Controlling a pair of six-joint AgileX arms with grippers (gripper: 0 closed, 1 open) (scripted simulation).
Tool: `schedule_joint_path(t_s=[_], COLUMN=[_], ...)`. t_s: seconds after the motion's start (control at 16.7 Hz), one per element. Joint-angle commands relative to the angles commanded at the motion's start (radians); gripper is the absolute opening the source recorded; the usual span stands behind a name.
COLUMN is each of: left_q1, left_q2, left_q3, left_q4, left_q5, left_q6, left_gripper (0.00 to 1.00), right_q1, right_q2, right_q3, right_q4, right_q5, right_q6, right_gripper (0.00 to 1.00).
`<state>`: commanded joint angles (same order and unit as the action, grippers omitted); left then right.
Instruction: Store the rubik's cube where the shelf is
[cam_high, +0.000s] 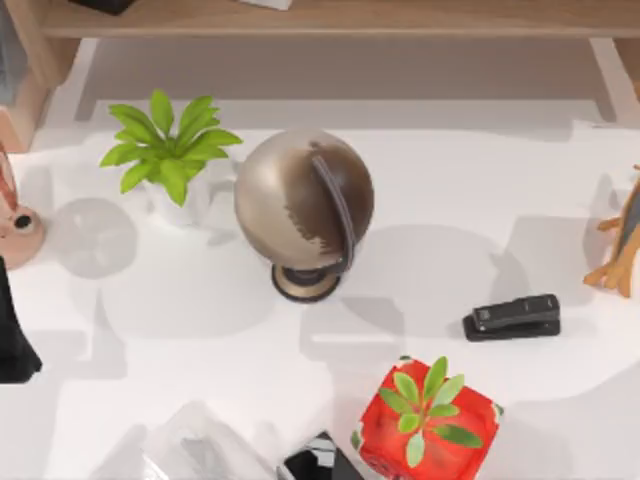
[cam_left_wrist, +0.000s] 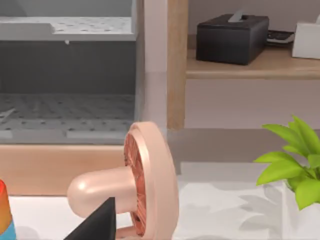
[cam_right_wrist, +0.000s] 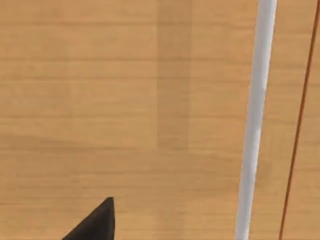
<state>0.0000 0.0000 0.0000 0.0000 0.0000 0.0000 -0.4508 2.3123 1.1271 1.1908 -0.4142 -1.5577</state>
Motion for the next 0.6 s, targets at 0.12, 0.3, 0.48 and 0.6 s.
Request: schedule_joint_path(t_s=[0.12,0.3,0.48,0.6], left_q1=[0.000,0.000,0.000,0.000], left_q2=[0.000,0.000,0.000,0.000], left_q3=[0.000,0.000,0.000,0.000], left_q4=[0.000,0.000,0.000,0.000], left_q5=[0.000,0.000,0.000,0.000], left_q6=[0.000,0.000,0.000,0.000], left_gripper=[1.00,1.00,1.00,1.00], right_q1=[0.007,0.015,0.015,0.015], right_q2=[0.020,0.041,0.041,0.041], right_q3=[0.042,0.086,0.087,0.087], right_q4=[-0.022,-0.046,-0.046,-0.046], right_q5=[0.007,0.015,0.016,0.016], right_q6=[0.000,-0.001,-0.001,-0.001], right_gripper=[1.00,1.00,1.00,0.85])
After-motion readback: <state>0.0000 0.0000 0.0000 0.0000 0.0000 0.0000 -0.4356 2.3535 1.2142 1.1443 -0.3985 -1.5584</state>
